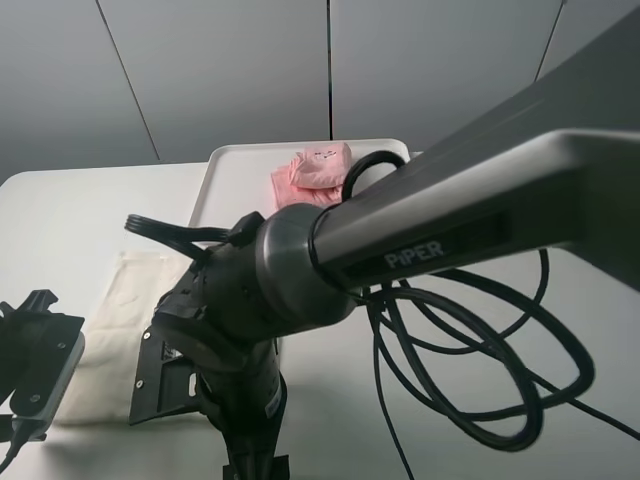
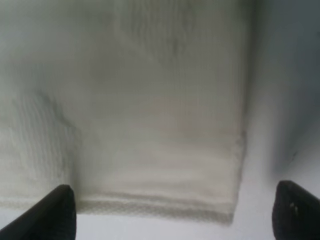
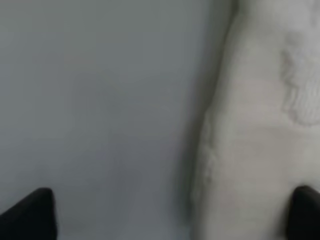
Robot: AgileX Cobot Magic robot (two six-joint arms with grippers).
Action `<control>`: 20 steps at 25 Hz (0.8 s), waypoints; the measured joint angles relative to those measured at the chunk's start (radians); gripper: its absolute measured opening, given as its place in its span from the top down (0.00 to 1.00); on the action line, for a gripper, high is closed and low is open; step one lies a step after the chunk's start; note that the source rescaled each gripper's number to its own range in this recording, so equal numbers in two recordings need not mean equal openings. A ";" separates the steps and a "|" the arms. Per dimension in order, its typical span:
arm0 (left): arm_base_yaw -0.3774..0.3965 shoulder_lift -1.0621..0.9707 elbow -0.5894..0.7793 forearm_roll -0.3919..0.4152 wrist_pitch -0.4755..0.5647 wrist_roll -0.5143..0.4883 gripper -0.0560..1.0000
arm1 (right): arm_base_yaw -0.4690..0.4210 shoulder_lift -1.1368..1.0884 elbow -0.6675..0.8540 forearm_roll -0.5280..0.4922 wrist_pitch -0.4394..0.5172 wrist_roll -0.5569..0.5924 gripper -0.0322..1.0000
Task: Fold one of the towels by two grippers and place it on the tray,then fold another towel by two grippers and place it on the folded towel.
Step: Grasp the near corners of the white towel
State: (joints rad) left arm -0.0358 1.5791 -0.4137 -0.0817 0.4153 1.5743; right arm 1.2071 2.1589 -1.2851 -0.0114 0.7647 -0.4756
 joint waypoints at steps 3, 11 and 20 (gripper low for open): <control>0.000 0.000 0.000 0.000 -0.002 0.000 0.00 | 0.000 0.000 0.000 0.000 -0.002 0.014 0.00; 0.000 0.000 0.000 0.000 -0.004 -0.002 0.00 | 0.000 0.000 0.000 0.000 -0.002 0.018 0.01; 0.000 0.000 0.000 0.000 -0.008 -0.006 0.00 | 0.000 0.000 0.000 0.000 -0.034 0.029 0.38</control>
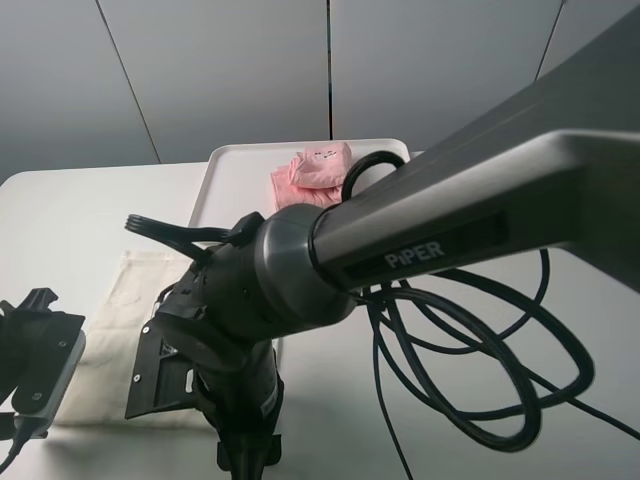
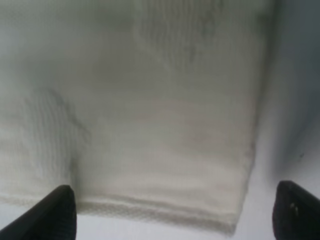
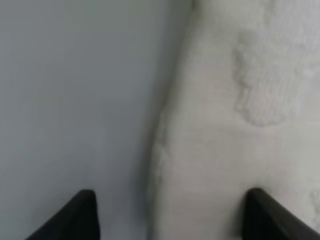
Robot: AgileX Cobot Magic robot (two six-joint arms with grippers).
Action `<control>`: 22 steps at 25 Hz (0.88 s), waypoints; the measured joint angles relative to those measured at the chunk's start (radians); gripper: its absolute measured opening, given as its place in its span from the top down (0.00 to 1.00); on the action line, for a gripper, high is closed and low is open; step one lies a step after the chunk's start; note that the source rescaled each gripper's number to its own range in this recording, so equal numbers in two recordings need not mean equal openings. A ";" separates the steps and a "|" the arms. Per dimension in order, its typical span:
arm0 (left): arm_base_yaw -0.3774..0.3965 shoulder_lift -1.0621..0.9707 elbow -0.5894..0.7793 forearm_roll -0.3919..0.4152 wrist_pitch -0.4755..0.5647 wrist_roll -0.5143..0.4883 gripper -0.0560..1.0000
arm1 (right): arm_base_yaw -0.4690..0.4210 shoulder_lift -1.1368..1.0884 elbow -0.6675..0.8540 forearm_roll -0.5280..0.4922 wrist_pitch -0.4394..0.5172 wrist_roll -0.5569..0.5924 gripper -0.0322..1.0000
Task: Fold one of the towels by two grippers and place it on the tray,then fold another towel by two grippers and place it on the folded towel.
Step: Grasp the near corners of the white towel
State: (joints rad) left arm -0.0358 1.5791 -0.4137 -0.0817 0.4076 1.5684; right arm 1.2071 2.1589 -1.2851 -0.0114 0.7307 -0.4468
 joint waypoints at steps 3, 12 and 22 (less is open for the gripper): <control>0.000 0.000 0.000 0.000 0.000 0.000 0.00 | 0.000 0.000 0.000 0.000 -0.009 0.002 0.43; 0.000 0.000 0.000 -0.001 0.000 0.039 0.00 | 0.000 0.000 0.000 0.000 -0.013 0.002 0.44; -0.064 0.000 0.010 0.002 -0.005 0.044 0.00 | 0.000 0.000 0.000 -0.006 -0.024 0.002 0.44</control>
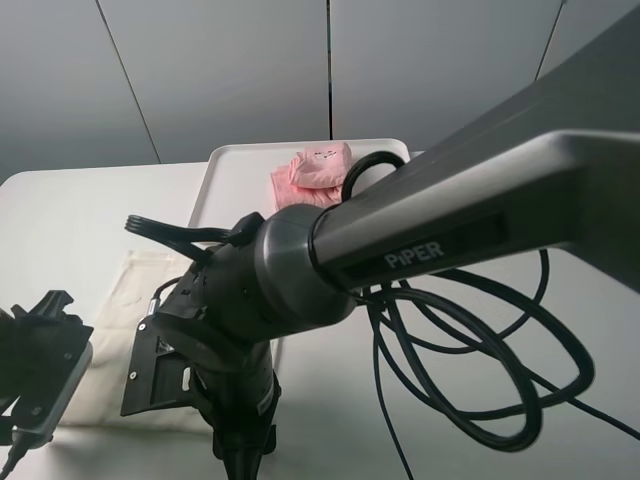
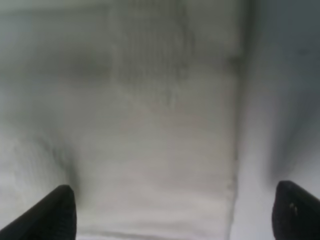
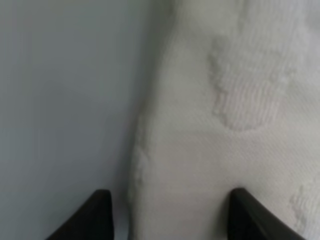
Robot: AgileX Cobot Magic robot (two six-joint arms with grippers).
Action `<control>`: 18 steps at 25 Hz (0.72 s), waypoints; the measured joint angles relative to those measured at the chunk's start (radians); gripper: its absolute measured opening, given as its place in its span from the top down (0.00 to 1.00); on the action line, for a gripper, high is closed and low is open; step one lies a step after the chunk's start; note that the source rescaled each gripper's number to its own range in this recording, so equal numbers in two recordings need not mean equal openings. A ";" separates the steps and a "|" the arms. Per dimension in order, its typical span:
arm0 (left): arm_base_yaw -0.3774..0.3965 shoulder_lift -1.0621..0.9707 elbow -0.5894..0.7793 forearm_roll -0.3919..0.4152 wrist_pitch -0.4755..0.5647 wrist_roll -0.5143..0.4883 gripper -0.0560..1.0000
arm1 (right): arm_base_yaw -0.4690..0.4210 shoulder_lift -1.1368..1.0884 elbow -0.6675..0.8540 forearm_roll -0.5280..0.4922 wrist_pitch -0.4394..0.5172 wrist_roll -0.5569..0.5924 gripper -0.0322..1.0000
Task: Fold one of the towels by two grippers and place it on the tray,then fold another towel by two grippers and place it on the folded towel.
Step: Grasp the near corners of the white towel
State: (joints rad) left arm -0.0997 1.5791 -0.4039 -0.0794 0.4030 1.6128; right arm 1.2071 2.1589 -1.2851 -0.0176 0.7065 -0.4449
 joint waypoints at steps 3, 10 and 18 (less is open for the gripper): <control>-0.002 0.002 0.021 0.051 0.008 -0.012 0.00 | 0.000 0.000 0.000 -0.004 0.000 0.000 0.44; -0.002 0.012 0.029 0.103 0.014 -0.068 0.00 | 0.000 0.000 0.000 -0.008 -0.002 0.012 0.44; -0.002 0.031 0.029 0.115 -0.034 -0.096 0.00 | 0.000 0.000 0.000 -0.013 -0.002 0.018 0.44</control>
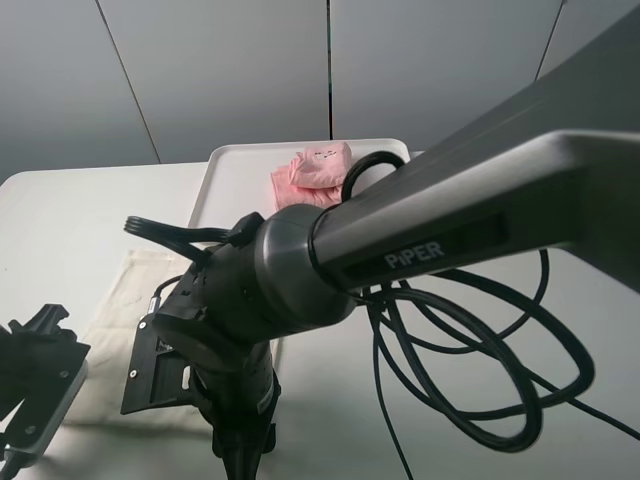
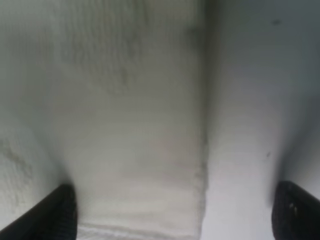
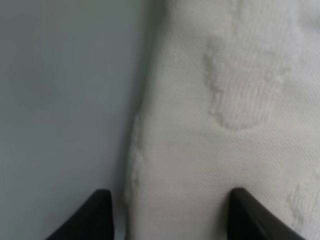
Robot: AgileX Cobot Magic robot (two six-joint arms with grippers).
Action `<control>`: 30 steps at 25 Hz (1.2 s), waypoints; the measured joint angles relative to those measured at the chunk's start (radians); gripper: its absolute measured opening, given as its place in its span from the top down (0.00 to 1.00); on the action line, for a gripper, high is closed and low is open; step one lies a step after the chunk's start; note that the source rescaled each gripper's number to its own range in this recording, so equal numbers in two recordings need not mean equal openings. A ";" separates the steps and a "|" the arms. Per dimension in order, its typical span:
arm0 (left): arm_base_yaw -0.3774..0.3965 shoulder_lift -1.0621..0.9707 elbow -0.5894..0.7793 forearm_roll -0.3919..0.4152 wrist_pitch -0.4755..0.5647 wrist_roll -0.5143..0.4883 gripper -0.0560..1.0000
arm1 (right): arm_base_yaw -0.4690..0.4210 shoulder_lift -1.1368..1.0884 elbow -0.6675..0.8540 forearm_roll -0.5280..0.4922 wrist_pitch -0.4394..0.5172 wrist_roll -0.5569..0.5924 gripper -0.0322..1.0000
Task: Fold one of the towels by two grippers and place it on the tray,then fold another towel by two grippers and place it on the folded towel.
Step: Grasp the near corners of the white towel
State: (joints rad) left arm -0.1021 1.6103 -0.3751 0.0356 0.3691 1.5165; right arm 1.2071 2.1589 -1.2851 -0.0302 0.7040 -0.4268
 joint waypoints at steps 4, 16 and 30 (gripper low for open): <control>0.000 0.015 0.000 0.002 -0.010 0.000 0.00 | 0.000 0.000 0.000 -0.002 0.000 0.004 0.44; -0.002 0.039 -0.002 0.021 -0.037 -0.016 0.00 | 0.000 0.000 0.000 -0.002 0.000 0.008 0.44; -0.006 0.043 -0.011 0.062 -0.071 -0.021 0.84 | 0.000 0.000 0.000 -0.002 0.002 0.016 0.44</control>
State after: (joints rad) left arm -0.1080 1.6535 -0.3862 0.0974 0.2978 1.4951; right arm 1.2071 2.1589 -1.2851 -0.0325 0.7057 -0.4110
